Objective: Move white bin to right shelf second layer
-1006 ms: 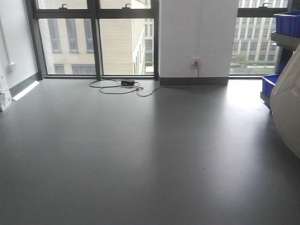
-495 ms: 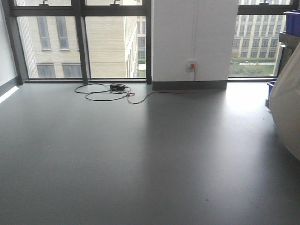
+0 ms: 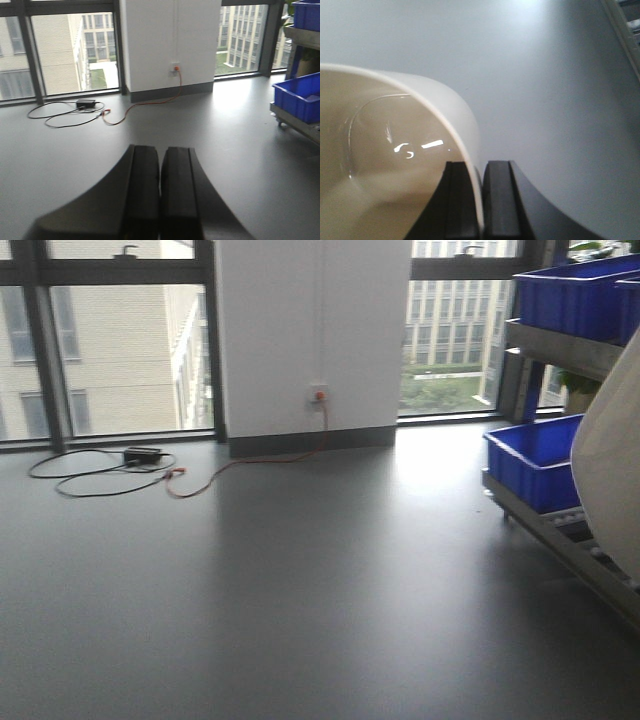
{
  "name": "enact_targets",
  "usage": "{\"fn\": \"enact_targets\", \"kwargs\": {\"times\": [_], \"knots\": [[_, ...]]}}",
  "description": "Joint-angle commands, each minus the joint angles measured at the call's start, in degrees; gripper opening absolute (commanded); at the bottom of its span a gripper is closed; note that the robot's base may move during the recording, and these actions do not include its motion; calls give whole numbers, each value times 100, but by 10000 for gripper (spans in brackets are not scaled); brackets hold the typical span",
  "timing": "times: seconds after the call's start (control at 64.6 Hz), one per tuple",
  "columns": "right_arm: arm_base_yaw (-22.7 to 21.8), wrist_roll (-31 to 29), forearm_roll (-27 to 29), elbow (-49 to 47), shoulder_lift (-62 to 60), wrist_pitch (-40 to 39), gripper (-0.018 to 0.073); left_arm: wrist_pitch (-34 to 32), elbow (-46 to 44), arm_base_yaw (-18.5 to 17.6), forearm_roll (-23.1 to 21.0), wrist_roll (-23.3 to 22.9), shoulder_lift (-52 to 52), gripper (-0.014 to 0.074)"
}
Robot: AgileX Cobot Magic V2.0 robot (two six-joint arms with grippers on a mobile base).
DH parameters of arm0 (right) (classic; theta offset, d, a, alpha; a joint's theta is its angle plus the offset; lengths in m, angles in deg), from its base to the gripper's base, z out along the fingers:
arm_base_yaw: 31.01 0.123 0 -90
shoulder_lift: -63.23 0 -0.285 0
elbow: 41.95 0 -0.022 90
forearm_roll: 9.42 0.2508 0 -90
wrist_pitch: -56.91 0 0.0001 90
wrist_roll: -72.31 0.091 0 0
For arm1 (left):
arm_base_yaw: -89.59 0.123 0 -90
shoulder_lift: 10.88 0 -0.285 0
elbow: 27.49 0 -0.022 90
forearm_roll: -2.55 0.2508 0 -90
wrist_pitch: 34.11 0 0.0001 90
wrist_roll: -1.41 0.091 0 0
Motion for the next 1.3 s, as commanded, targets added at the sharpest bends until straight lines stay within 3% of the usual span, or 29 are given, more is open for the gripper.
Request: {"fn": "enact_targets", "kwargs": {"times": [0.0,1.284], "knots": [[-30,-22,41,-179,12,-452,47,-487,211,-20,0,-17,-87,85],[-30,-22,41,-179,12,-445,47,-487,211,-20,0,-17,-87,85]]}}
